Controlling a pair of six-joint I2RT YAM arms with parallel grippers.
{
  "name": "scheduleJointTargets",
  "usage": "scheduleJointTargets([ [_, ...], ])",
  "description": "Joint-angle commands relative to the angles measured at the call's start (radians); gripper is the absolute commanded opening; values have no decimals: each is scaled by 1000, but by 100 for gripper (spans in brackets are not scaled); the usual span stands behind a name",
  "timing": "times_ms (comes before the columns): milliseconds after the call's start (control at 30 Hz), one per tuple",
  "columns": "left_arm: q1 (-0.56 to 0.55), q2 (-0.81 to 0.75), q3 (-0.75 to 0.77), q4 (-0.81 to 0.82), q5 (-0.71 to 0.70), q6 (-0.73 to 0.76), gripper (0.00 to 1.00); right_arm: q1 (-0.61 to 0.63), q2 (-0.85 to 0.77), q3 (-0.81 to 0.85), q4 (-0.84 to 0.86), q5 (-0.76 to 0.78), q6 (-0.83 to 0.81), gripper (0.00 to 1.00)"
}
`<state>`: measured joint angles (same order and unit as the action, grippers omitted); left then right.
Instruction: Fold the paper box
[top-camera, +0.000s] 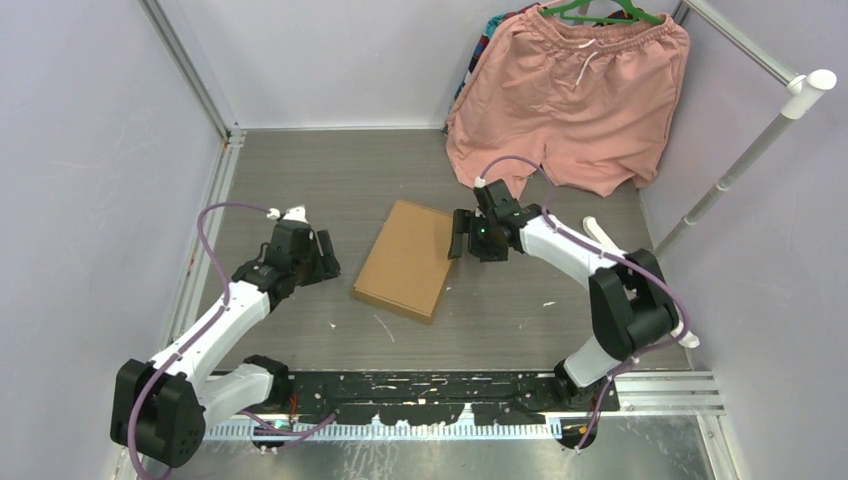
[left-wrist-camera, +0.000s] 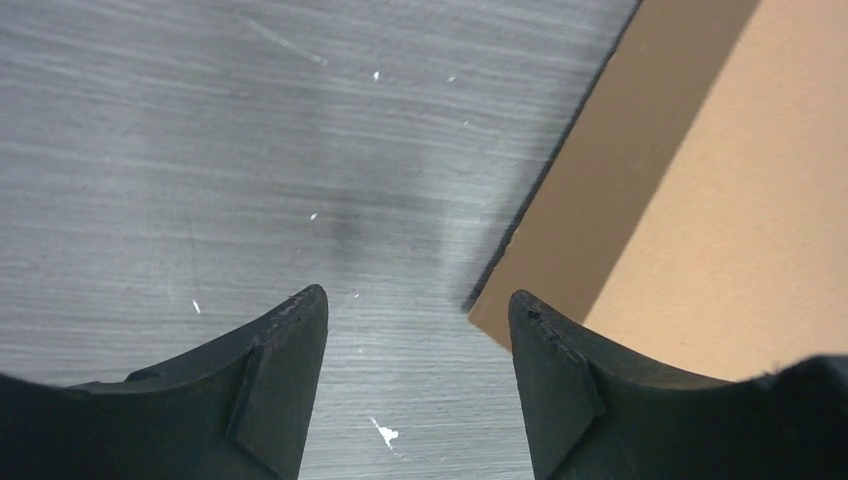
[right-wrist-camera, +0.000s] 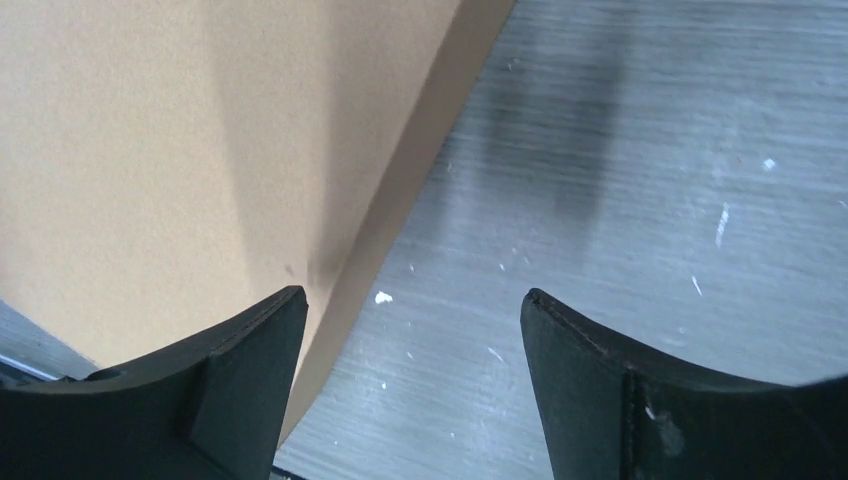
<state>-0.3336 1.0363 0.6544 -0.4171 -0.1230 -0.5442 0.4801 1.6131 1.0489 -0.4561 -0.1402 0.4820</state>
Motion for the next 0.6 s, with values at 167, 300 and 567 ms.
scheduleJointTargets([
  [167, 4, 83, -43, 45, -11, -40, 66, 1, -266, -98, -37, 81, 69, 81],
  [300, 4, 150, -27, 77, 10, -14, 66, 13, -282, -135, -159, 152, 114, 60],
  [567, 2, 200, -43, 135, 100, -1, 56, 140, -262, -326, -31, 209, 273, 56],
])
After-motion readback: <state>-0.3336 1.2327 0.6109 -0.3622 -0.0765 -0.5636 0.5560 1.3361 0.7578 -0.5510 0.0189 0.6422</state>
